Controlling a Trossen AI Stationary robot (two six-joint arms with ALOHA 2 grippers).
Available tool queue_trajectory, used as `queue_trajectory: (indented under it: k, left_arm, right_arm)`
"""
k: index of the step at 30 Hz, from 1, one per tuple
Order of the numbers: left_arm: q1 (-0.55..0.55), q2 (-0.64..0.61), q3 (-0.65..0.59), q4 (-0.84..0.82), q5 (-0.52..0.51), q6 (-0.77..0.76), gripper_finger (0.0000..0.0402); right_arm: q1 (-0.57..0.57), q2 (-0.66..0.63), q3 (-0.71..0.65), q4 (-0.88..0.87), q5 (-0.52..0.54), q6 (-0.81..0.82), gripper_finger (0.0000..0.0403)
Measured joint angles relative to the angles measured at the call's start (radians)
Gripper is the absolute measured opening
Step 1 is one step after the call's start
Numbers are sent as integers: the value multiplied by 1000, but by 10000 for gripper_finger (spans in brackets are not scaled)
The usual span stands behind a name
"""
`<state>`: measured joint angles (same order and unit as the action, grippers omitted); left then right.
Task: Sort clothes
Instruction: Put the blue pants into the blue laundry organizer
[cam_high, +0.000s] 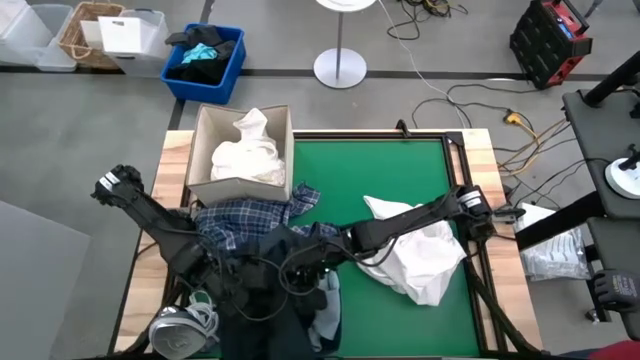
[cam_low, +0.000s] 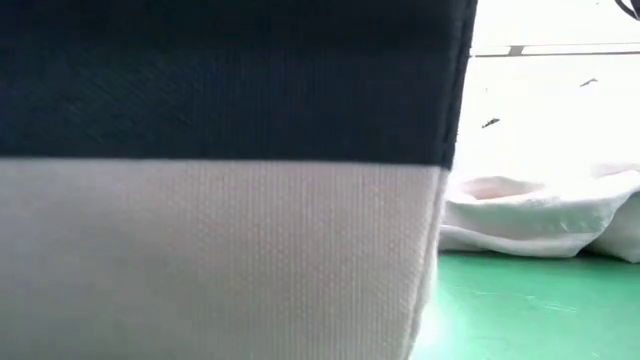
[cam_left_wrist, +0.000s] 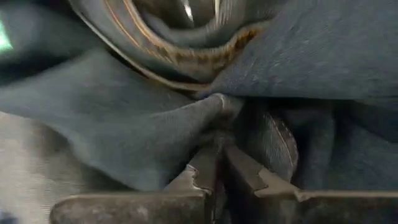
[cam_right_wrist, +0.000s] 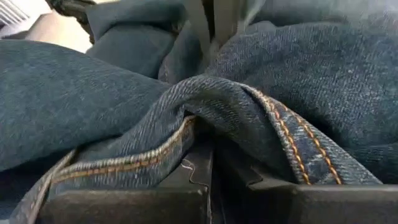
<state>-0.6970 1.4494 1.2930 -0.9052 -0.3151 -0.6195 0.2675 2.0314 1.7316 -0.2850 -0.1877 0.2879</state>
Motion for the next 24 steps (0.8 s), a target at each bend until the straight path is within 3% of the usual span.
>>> queue_trajectory:
  k: [10, 15, 24]
  left_arm:
    - [0, -4, 112, -15, -75, 158, 0]
    - [3, -6, -36, 254, -78, 272, 0]
    - [10, -15, -340, 680, -75, 165, 0]
  right_arm:
    - [-11, 55, -20, -44, -7, 10, 12]
    - [-18, 99, -20, -39, -8, 17, 12]
    - [-46, 111, -26, -21, 0, 84, 12]
